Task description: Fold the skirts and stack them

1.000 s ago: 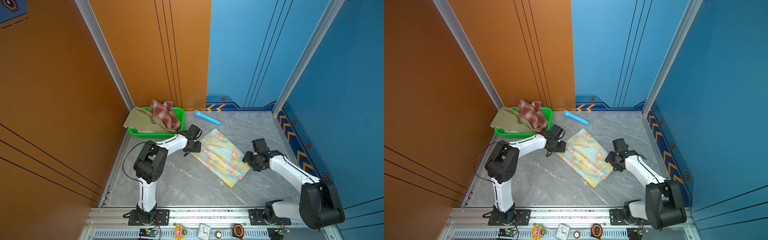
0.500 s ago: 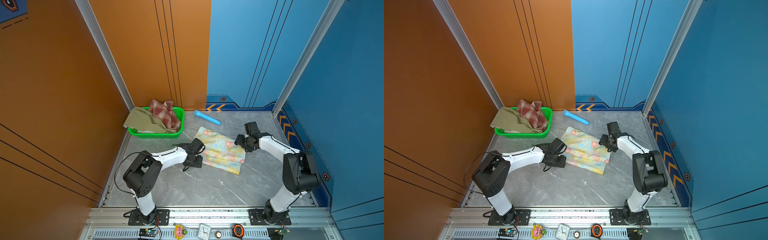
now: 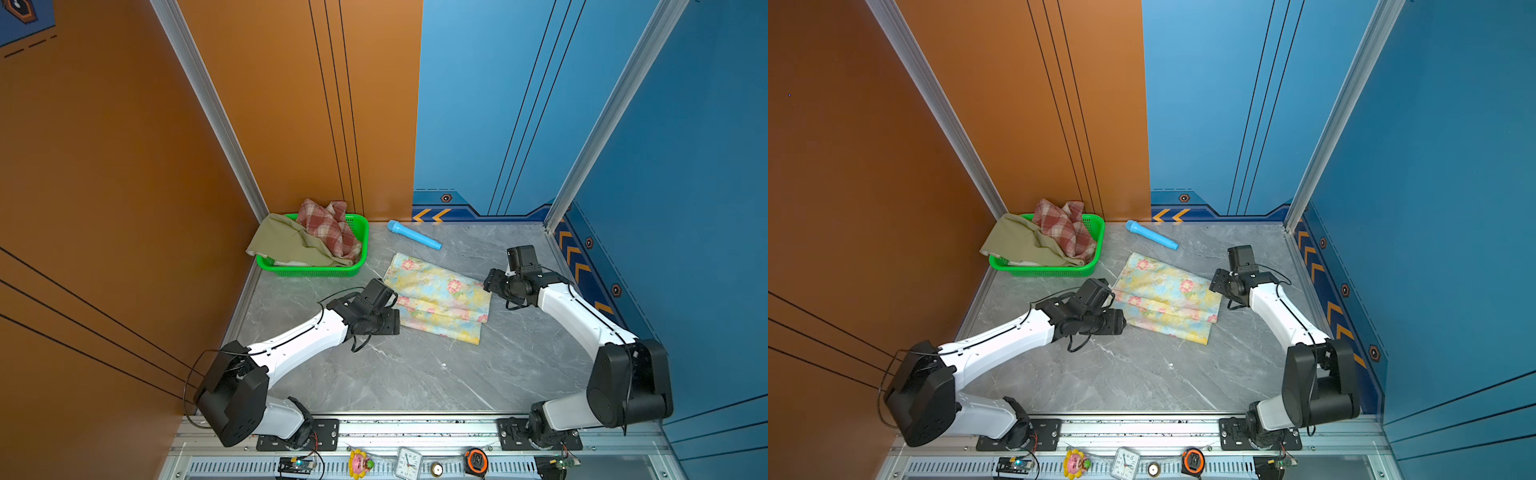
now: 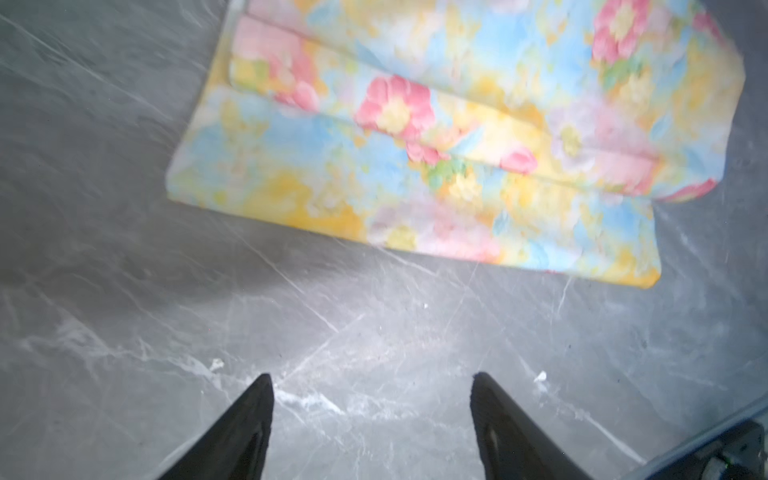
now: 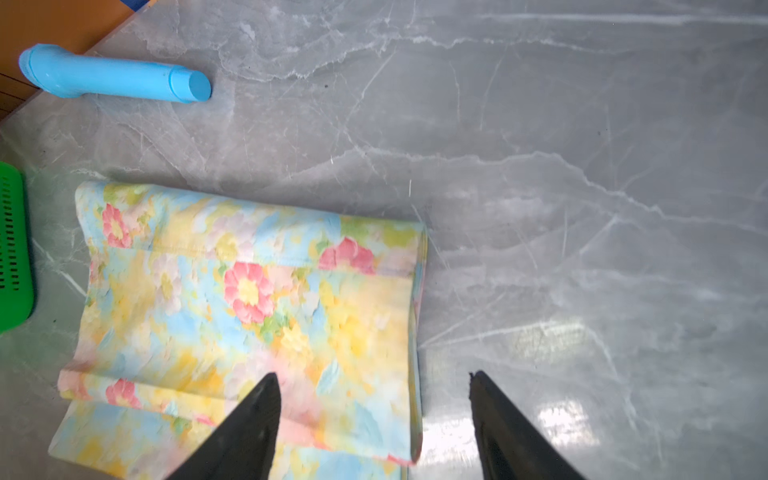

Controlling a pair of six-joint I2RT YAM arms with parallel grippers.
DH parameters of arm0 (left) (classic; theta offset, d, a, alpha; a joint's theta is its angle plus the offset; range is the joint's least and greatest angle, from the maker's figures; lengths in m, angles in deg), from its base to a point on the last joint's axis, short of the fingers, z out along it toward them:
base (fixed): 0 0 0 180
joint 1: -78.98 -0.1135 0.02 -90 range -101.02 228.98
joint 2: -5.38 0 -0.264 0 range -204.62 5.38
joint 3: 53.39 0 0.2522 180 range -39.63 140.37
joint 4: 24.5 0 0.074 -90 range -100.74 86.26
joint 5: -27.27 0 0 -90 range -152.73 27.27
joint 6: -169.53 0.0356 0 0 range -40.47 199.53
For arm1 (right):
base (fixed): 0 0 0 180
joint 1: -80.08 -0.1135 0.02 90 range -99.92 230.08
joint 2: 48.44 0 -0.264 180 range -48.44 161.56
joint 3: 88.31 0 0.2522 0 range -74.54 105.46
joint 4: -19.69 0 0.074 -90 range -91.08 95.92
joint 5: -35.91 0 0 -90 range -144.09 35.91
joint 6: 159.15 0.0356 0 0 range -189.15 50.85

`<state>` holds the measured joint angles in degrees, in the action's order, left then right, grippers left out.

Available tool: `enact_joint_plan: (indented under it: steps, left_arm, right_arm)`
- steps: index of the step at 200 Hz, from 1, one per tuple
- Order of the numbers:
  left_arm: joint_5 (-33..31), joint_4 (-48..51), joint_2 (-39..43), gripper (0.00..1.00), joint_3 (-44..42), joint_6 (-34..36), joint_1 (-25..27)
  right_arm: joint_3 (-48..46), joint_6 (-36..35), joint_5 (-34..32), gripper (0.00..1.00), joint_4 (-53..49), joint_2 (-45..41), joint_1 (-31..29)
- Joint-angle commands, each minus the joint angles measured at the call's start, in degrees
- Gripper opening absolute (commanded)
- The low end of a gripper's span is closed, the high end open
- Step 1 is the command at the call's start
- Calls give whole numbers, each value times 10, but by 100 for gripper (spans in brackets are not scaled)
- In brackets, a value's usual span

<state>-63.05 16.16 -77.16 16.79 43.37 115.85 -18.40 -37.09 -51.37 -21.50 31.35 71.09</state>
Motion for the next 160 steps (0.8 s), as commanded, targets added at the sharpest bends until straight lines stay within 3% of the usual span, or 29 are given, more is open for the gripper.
enact_joint_plan:
  steps: [1,67,160]
  left_arm:
    - [-15,5,-59,77,66,44,-33]
    - [-6,-13,-253,71,210,97,-85]
    - [-22,-14,-346,63,269,132,-96]
  right_arm:
    - [-58,46,-5,69,-18,-44,-17]
    - [-124,64,7,60,5,-72,-40]
    - [-114,67,32,44,81,18,-44]
